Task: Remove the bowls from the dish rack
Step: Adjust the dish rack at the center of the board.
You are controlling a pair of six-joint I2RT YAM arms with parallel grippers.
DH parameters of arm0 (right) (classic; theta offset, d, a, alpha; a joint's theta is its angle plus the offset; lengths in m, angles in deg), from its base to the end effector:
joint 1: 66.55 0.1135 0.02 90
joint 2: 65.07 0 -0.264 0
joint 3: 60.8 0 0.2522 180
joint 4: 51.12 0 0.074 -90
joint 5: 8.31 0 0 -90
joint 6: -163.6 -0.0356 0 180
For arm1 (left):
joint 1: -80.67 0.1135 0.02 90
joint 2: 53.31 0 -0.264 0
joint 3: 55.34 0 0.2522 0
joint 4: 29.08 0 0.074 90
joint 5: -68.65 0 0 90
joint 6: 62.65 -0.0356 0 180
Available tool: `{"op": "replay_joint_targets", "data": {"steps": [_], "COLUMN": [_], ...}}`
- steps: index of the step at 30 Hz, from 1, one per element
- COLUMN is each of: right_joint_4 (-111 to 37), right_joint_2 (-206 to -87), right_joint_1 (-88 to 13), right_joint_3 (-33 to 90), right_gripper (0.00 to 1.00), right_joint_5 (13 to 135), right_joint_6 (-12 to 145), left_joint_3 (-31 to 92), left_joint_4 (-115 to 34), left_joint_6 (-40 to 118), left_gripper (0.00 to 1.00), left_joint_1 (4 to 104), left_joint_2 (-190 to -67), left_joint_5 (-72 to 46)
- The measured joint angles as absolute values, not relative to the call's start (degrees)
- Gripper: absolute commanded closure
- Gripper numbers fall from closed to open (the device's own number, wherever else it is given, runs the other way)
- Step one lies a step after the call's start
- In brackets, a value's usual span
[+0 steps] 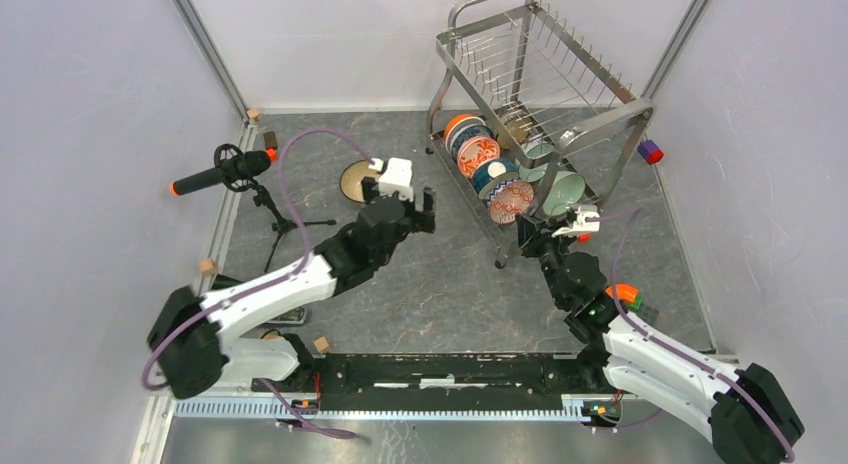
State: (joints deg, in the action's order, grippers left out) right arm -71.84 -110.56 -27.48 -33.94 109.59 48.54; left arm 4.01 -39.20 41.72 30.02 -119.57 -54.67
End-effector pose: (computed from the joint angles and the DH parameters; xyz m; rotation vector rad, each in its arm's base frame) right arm 0.1497 0.1001 0.2250 0.2022 1.5480 0.5141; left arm 0.1821 -0.1912 0.2944 0.1801 1.8168 -0.2587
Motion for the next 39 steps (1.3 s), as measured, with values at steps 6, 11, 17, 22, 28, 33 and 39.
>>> {"op": "replay_joint_targets", "data": {"steps": [6,11,17,22,28,33,39], "right_joint_4": [-70.4,-69.37,-67.99,-66.57,-65.13,-64.17,-62.7], "right_joint_2": [-108.09,-106.65,-104.29,-102.98,-102.48,-100.79,-98.5], "right_joint_1": [-28.8,-28.97,-29.28,-29.6,-29.89,-29.93,-29.98], "right_joint_3": [-34.77,-35.23,-36.65,-37.26,-37.87,-39.4,-41.06], "right_gripper": [0.73,0.65,0.55,0.46,0.39,0.36,0.34], "right_joint_5": [109.02,108.49,108.23,107.71,106.96,106.11,104.23], "right_joint_6": [48.87,49.02,48.98,48.98,48.98,48.96,48.81], "left_joint_3": [10.26,17.97,28.59,37.77,45.49,48.88,56.46], "left_joint_4": [-24.01,-17.17,-11.36,-10.4,-9.57,-9.19,-9.83], "left_joint_6": [40.52,40.5,37.16,33.02,31.58,30.82,30.64], "left_gripper": [0.0,0.02,0.02,0.03,0.04,0.08,0.17], "left_joint_1": [37.54,45.45,50.13,50.06,50.24,51.11,52.55], "left_joint_2": [-136.53,-146.8,-159.2,-168.99,-176.37,-179.3,-184.42], "left_joint_5": [-47.5,-39.15,-33.34,-33.01,-36.07,-37.01,-36.31]}}
